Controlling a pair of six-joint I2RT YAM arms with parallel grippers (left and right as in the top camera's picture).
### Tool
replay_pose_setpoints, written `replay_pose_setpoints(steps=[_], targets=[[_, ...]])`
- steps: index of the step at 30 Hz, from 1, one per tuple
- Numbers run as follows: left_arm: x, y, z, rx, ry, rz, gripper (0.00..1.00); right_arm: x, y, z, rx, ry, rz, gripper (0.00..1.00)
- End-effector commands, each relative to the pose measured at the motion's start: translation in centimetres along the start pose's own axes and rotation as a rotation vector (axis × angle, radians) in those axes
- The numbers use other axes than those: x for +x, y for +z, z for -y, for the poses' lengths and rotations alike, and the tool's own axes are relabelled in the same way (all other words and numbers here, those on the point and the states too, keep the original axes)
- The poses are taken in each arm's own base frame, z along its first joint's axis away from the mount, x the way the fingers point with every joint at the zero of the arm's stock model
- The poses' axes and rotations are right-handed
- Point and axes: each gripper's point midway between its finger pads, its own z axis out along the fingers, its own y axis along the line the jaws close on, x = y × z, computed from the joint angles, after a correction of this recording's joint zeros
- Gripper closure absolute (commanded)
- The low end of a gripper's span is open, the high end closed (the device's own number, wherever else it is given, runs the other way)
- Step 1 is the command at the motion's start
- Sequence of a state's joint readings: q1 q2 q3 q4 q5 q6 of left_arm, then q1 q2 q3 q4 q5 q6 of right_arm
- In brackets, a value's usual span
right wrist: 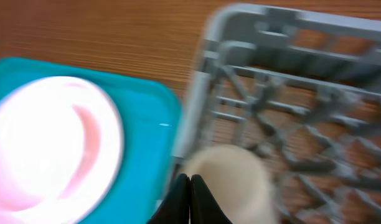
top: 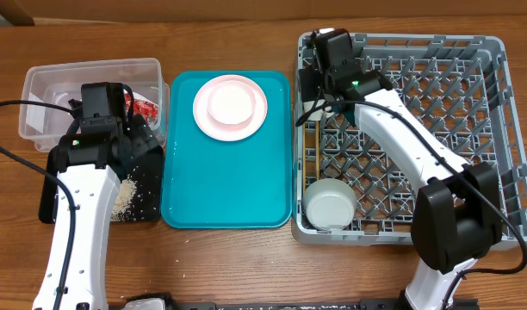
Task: Sort waste into correct bins and load items into the dishwasher
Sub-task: 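Move the right gripper left toward the pink plate on the teal tray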
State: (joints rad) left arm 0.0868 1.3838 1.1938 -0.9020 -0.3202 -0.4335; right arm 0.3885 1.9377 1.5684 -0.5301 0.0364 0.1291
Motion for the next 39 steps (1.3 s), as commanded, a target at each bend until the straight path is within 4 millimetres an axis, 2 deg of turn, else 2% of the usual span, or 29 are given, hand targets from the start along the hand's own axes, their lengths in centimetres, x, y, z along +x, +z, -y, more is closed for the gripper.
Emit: replay_pose_setpoints(steps=[1,6,13,15,21,35,39], targets=[[-0.5,-0.5,0.1,0.014,0.002,0.016,0.00,-0.7,-1.9,-4.9,-0.216,-0.024,0.016,0.96],[-0.5,-0.5,0.1,0.014,0.002,0.016,0.00,0.3,-1.2,-4.1,-0.148,-0.027,-0.016,0.96],[-0.5,-0.5,0.1,0.014,0.002,0.016,0.00,4.2,-0.5,-3.2,-0.114,-0.022,-0.170,0.95],[-0.5,-0.5,0.1,0.014,0.002,0.016,0.00,4.9,-0.5,-3.0,-0.108,-0.021,-0.198,0.92],[-0.5,-0.5,0.1,0.014,0.002,0.016,0.00,5.8,-0.7,-2.8,-0.100,-0.019,-0.236,0.84],[-0.5,-0.5,0.1,0.014,0.002,0.016,0.00,9.0,-1.6,-2.1,-0.064,0.042,-0.374,0.82],[-0.5,-0.5,0.1,0.014,0.002,0.016,0.00,9.6,-1.9,-2.7,-0.100,0.051,-0.405,0.82]])
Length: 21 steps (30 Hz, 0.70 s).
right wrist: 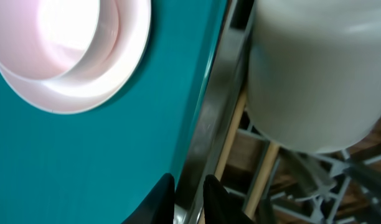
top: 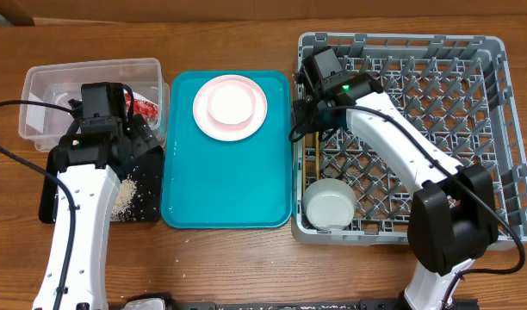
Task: Sort waste into correct bins and load items into the dishwasher
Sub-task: 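Move the right gripper left toward the pink plate on the teal tray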
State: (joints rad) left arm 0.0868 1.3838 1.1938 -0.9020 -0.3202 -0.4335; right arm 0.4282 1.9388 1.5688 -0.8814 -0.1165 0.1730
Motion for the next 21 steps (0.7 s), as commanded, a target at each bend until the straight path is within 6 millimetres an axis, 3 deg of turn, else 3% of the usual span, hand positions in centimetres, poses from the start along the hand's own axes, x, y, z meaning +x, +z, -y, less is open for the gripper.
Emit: replay_pose_setpoints(steps=[1,21], targets=[[-0.5,-0.5,0.1,0.014,0.002,0.016,0.00,0.6,0.0,-0.3,-0.023,0.020,-0.029,0.82],[-0.5,-0.5,0.1,0.014,0.002,0.016,0.00,3.4,-0.2,0.1,-0.009,0.047,-0.144,0.89]])
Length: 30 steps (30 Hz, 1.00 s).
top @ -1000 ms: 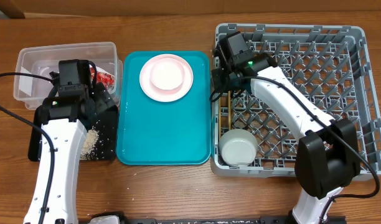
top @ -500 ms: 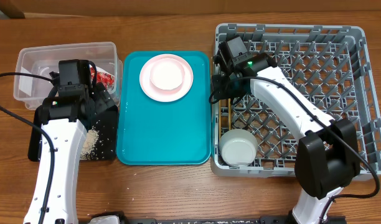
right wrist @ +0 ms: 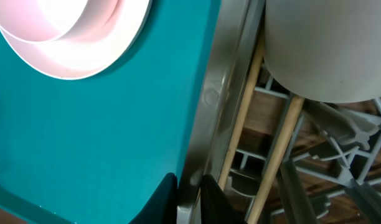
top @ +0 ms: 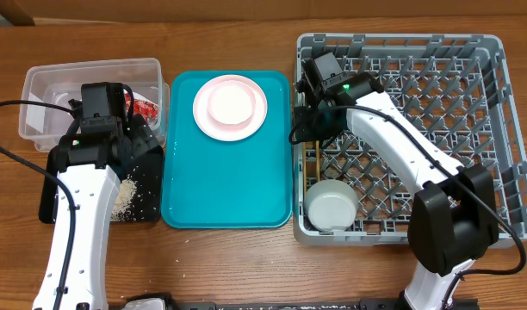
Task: Sort waste into correct bins and load items into the dishwasher
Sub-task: 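Move the right gripper left toward the pink plate on the teal tray, then lower the right gripper onto the pink plate's right rim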
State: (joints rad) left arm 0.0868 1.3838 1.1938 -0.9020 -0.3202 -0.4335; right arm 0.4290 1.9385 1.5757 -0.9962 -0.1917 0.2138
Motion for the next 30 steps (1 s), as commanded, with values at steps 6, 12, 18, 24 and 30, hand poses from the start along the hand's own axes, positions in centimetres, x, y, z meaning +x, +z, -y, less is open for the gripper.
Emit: replay_pose_setpoints(steps=[6,12,18,24,30], targets=[[-0.5,-0.5,0.1,0.014,0.002,0.016,0.00,0.6,0.2,0.9,0.039,-0.009,-0.024,0.88],[-0.5,-0.5,0.1,0.014,0.002,0.016,0.00,-1.0,-0.2,0.4,0.025,-0.022,0.036,0.80],[-0.5,-0.5,0.1,0.014,0.002,0.016,0.00,-3.9,-3.9,-1.3,-0.001,-0.040,0.123,0.69],[-0.5,-0.5,0.1,0.014,0.002,0.016,0.00,-4.5,-5.9,-6.3,-0.242,-0.085,0.128,0.25],[-0.5,-0.5,0.1,0.014,0.002,0.016,0.00,-5.1,-6.9,-9.2,-0.393,-0.131,0.157,0.00]])
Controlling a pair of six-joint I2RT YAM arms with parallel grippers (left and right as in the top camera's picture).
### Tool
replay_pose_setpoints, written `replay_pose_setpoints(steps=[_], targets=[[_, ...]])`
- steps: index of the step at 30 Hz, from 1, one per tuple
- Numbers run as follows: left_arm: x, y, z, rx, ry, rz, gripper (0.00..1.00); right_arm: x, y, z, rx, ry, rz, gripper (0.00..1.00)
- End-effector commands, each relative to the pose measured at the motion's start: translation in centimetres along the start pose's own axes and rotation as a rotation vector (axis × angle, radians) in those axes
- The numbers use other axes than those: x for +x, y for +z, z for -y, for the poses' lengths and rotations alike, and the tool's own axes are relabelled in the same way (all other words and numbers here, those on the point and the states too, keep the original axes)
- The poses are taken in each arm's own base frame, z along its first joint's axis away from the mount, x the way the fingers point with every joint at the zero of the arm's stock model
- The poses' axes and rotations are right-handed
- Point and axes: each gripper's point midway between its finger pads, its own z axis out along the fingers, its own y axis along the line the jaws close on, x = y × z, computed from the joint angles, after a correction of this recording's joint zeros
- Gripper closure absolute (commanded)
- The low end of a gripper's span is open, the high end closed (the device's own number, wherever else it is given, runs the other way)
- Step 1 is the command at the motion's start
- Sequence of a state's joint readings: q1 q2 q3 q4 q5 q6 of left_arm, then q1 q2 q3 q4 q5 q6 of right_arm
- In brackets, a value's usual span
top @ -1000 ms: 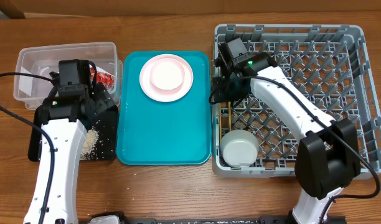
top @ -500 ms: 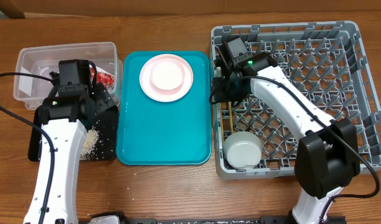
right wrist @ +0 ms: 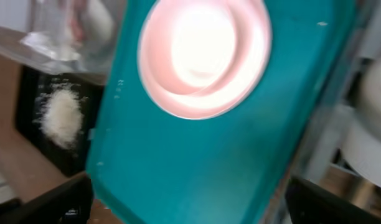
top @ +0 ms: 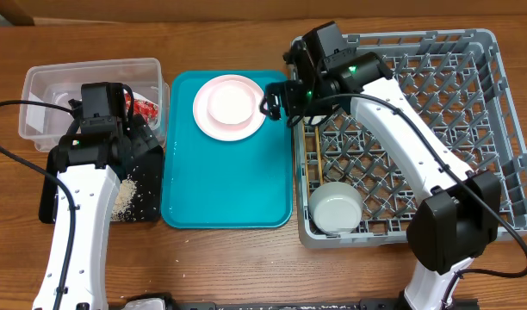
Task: Sort waste into correct bins and load items into the dishwasher
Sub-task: 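Lower the right gripper onto the pink plate's right rim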
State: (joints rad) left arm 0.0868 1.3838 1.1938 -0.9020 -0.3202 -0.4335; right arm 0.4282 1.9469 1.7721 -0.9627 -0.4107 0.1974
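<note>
A pink plate (top: 230, 105) with a small pink bowl on it lies at the far end of the teal tray (top: 220, 185). My right gripper (top: 276, 96) hangs over the tray's right edge beside the plate. In the right wrist view it (right wrist: 190, 202) is wide open and empty, with the plate (right wrist: 203, 56) ahead. The grey dish rack (top: 436, 129) holds a grey bowl (top: 336, 207), wooden chopsticks (top: 319, 159) and a cream cup (right wrist: 372, 118). My left gripper (top: 134, 129) sits over the black bin (top: 52, 207); its jaws do not show clearly.
A clear plastic container (top: 48, 99) stands at the far left, with a red wrapper (top: 145, 108) at its right end. White crumbs (top: 126, 196) lie in the black bin. Bare wooden table (top: 246, 267) runs along the front.
My right gripper was nearly shut at the rack's left rim; it is now wide open over the tray next to the pink plate. The rack sits slightly turned. The left arm is unchanged.
First my right gripper was shut at the rack's far-left corner by the cream cup. Then its fingers stood a little apart on the rack's left rim, in two moments. Now it is off the rack and open over the tray; the rack has shifted a little.
</note>
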Motion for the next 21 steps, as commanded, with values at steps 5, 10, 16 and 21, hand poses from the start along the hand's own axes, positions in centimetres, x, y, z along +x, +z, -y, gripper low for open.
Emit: replay_pose_setpoints(steps=[5,10,16,21], targets=[[-0.5,-0.5,0.1,0.014,0.002,0.016,0.00,-1.7,-0.1,-3.2,-0.046,0.010,0.079,0.34],[-0.5,-0.5,0.1,0.013,0.002,0.016,0.00,-2.7,0.9,-3.1,0.190,-0.092,0.192,0.36],[-0.5,-0.5,0.1,0.014,0.002,0.016,0.00,-5.2,-0.4,-5.2,0.275,-0.216,0.313,0.32],[-0.5,-0.5,0.1,0.014,0.002,0.016,0.00,-9.3,-3.7,-6.5,0.265,-0.255,0.429,0.30]])
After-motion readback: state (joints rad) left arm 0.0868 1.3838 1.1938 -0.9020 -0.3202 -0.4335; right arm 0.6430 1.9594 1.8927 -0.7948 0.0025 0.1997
